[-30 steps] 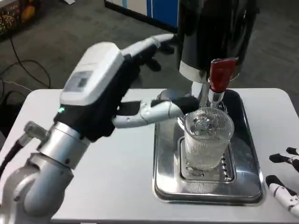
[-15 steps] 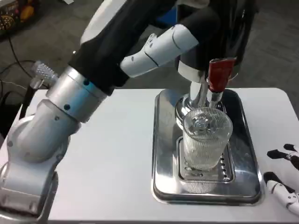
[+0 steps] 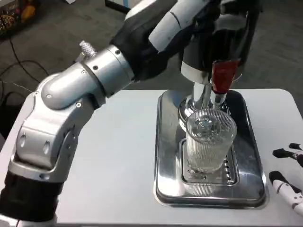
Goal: Grasp the cup under the faucet to collect the drink, then remove the cup.
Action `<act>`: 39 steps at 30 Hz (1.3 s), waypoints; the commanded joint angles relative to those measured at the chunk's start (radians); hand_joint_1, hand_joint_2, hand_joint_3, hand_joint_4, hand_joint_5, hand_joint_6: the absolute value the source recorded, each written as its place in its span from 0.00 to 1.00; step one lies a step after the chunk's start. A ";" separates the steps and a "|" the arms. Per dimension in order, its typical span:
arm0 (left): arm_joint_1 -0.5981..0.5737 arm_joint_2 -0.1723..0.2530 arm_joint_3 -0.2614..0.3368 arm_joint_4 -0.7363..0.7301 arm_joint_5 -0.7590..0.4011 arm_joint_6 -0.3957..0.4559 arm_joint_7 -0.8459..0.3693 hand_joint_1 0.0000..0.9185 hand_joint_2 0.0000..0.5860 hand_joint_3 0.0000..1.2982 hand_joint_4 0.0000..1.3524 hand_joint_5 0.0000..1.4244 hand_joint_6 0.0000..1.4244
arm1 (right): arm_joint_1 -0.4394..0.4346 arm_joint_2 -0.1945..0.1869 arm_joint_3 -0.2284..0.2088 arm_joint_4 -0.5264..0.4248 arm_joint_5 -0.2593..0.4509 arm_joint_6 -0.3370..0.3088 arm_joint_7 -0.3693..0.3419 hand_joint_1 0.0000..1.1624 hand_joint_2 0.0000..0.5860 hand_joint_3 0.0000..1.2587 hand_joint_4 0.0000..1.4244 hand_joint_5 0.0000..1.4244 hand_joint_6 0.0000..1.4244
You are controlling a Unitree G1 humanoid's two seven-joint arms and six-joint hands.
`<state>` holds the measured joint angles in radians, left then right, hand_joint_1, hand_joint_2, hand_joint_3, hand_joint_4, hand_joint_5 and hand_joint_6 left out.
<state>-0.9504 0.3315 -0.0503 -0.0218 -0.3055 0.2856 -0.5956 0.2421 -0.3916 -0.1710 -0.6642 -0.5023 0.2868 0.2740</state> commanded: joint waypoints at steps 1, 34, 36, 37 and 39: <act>-0.023 0.025 -0.010 -0.011 0.009 0.046 -0.030 0.00 0.26 0.07 0.00 0.07 0.12 | 0.013 0.003 -0.007 -0.011 0.007 -0.012 -0.011 0.30 0.74 0.19 0.05 0.06 0.00; 0.099 0.116 -0.083 -0.005 0.166 -0.032 -0.117 0.00 0.24 0.08 0.00 0.07 0.12 | 0.057 0.002 -0.041 -0.023 0.047 -0.033 -0.013 0.30 0.74 0.19 0.05 0.06 0.00; 0.096 0.116 -0.091 0.003 0.185 -0.053 -0.120 0.00 0.23 0.09 0.01 0.07 0.12 | 0.059 0.002 -0.044 -0.024 0.049 -0.033 -0.012 0.30 0.74 0.19 0.05 0.06 0.00; 0.095 0.116 -0.093 0.006 0.191 -0.061 -0.121 0.00 0.23 0.09 0.01 0.07 0.12 | 0.060 0.002 -0.044 -0.024 0.049 -0.033 -0.012 0.30 0.74 0.19 0.05 0.06 0.00; 0.093 0.113 -0.102 0.016 0.202 -0.078 -0.127 0.00 0.23 0.09 0.01 0.07 0.12 | 0.061 0.003 -0.044 -0.024 0.050 -0.034 -0.012 0.30 0.74 0.19 0.05 0.06 0.00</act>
<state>-0.8589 0.4453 -0.1374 -0.0189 -0.1228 0.2377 -0.7154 0.2937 -0.3916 -0.2091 -0.6753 -0.4627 0.2677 0.2683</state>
